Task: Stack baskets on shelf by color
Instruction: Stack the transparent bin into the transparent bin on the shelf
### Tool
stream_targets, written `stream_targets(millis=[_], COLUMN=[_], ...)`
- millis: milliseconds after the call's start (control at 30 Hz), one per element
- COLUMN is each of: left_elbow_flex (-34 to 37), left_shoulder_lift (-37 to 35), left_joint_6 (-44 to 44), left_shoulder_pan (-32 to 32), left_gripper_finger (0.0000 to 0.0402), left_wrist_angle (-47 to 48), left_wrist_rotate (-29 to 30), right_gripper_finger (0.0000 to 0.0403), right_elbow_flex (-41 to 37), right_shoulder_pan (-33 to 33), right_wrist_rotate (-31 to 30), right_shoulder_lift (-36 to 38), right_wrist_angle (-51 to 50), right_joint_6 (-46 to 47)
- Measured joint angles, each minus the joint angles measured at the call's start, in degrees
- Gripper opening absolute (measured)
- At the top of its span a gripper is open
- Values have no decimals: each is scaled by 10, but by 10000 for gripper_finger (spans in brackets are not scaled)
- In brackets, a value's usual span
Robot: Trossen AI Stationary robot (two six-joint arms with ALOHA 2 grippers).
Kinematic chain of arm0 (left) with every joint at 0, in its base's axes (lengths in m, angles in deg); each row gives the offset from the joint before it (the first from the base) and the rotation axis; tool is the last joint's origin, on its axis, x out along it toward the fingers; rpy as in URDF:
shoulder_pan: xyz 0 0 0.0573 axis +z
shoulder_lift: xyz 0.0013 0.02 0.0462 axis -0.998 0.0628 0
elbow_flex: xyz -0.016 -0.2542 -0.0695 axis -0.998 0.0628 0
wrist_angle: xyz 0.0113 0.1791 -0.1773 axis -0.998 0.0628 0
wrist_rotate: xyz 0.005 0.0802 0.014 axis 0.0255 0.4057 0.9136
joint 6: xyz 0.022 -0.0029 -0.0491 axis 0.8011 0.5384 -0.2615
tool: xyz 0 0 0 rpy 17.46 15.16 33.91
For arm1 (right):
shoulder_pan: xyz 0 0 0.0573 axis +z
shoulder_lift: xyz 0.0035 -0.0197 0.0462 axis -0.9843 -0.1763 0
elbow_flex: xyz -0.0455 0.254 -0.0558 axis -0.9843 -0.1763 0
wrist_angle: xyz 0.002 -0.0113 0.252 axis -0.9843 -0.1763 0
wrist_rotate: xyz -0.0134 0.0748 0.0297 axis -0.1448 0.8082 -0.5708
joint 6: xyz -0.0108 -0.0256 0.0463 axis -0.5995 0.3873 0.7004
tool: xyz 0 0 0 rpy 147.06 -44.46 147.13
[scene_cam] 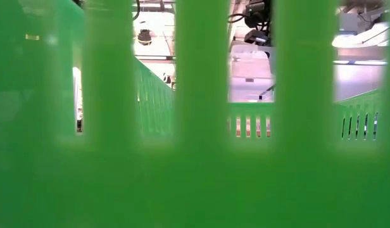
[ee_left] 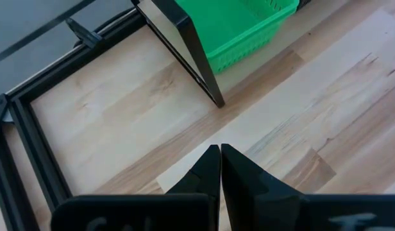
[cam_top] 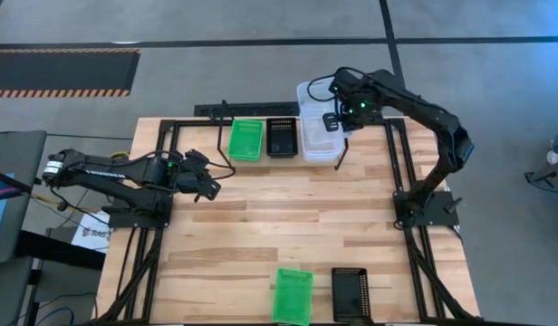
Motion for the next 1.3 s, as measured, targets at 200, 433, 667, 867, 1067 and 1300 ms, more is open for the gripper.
stream_targets(millis=[200, 433, 667, 867, 1067, 1300], left_elbow_flex=[0, 0, 0, 0, 0, 0], left_shoulder_lift=[0, 0, 0, 0, 0, 0], left_joint_6=[0, 3, 4, 0, 0, 12], left_shoulder_pan=[0, 0, 0, 0, 0, 0], left_gripper_finger=[0, 0, 0, 0, 0, 0], left_wrist_angle=[0, 0, 0, 0, 0, -20], left_wrist_rotate=[3, 4, 4, 0, 0, 0], right_gripper_finger=[0, 0, 0, 0, 0, 0], right_elbow_flex=[0, 1, 0, 0, 0, 0], right_shoulder_pan=[0, 6, 12, 2, 0, 16], right_wrist_rotate=[-12, -14, 5, 3, -13, -17], right_shoulder_lift=[0, -24, -85, -102, -99, -97], right_wrist_angle=[1, 2, 5, 1, -8, -17], right_joint_6=[9, 6, -31, -41, -19, 19])
